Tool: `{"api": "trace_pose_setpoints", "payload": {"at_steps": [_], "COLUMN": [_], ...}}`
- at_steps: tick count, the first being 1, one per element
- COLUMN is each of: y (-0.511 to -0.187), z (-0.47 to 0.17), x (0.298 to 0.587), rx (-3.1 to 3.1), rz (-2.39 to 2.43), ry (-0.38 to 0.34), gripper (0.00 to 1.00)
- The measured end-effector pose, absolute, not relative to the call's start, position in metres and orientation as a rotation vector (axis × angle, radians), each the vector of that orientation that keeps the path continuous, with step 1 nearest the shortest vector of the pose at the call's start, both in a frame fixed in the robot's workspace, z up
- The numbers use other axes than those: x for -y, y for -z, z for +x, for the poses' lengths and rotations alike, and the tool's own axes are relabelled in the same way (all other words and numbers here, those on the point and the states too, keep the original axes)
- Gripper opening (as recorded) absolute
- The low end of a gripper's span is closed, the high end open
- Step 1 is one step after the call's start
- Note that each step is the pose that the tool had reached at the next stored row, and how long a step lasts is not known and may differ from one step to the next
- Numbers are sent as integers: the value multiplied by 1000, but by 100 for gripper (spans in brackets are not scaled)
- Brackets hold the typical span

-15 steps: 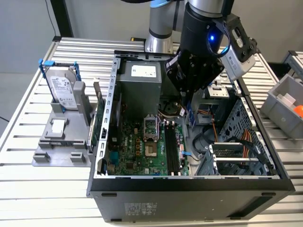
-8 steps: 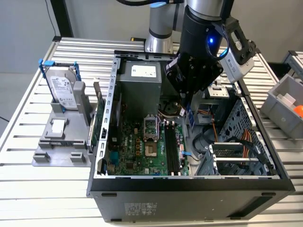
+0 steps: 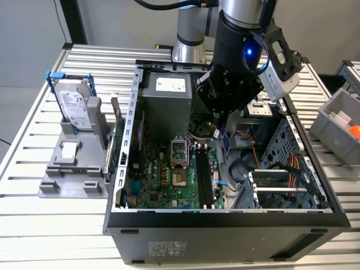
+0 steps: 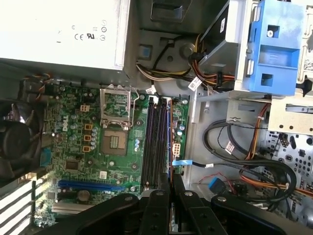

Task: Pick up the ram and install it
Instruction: 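Insert the ram into the slot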

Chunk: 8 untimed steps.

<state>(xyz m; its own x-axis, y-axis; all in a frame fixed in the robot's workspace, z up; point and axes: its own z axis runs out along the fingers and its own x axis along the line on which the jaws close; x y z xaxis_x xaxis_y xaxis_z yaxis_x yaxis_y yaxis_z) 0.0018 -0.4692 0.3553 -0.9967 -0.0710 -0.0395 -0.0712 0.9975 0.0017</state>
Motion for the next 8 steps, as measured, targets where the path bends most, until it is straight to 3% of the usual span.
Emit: {"api": "trace_pose_setpoints", "payload": {"at_steps": [8], "y": [-350], "z": [2], "x": [469], "rx": [-3100], "rz": [-106], "ry": [-5], "gripper": [0]}}
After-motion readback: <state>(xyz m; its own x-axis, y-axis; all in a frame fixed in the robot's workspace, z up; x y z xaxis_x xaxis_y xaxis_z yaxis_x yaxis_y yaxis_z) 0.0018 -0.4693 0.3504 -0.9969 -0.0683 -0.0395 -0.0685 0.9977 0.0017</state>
